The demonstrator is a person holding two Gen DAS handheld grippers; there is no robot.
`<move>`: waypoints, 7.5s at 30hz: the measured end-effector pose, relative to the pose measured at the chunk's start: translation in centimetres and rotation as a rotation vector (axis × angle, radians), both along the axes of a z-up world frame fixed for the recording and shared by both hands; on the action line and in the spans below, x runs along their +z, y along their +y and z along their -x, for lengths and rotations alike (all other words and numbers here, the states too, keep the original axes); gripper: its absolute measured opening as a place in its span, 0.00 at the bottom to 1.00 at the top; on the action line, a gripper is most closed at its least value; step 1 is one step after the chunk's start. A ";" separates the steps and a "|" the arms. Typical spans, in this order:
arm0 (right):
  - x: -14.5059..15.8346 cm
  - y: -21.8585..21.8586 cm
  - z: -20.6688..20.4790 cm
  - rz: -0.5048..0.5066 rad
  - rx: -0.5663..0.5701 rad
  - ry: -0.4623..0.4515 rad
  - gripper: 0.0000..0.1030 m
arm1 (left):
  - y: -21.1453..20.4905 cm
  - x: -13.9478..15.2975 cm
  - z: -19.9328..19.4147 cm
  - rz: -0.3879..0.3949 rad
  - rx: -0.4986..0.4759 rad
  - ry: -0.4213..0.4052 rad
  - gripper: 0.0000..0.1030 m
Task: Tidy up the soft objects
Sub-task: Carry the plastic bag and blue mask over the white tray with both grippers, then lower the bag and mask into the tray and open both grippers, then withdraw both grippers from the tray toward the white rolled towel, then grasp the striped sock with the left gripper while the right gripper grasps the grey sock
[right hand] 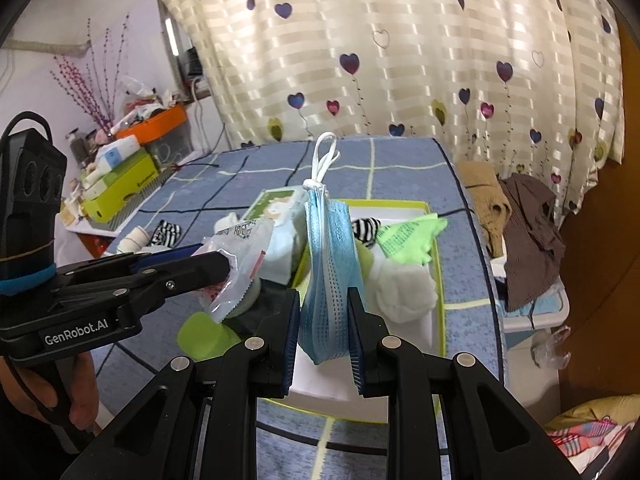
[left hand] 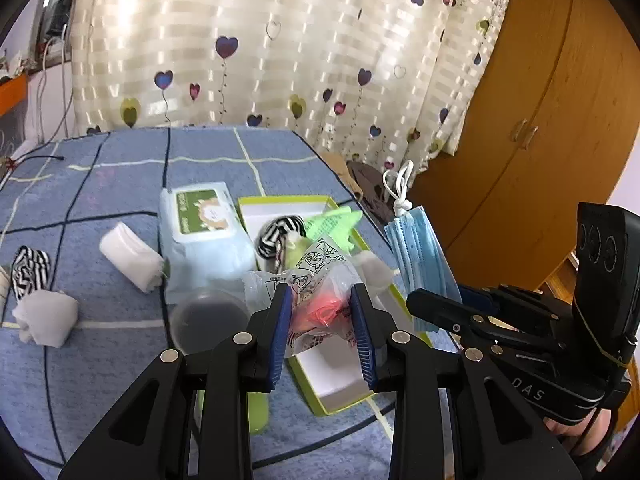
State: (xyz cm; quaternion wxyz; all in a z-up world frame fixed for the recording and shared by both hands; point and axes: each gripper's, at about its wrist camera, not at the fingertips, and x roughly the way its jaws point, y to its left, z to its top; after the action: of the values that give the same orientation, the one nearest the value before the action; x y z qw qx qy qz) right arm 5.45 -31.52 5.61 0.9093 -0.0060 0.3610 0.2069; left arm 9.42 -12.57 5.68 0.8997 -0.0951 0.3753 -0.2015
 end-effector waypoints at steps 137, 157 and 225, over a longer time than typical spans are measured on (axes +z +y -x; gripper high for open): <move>0.2 12.2 1.3 0.078 0.144 -0.011 0.46 | 12.5 -1.9 4.2 0.035 0.183 0.011 0.41; -1.5 18.3 -1.0 0.104 0.275 0.033 0.46 | 20.4 -4.0 4.1 0.040 0.371 0.065 0.41; -2.7 27.4 -6.6 0.196 0.345 0.008 0.19 | 26.9 -8.3 -4.8 -0.043 0.430 0.177 0.41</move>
State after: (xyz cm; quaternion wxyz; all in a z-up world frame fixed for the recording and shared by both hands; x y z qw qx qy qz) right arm 12.02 -4.16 2.94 0.8539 -0.1556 0.3768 0.3236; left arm 14.21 14.29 -2.63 0.8873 -0.1708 0.4282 0.0120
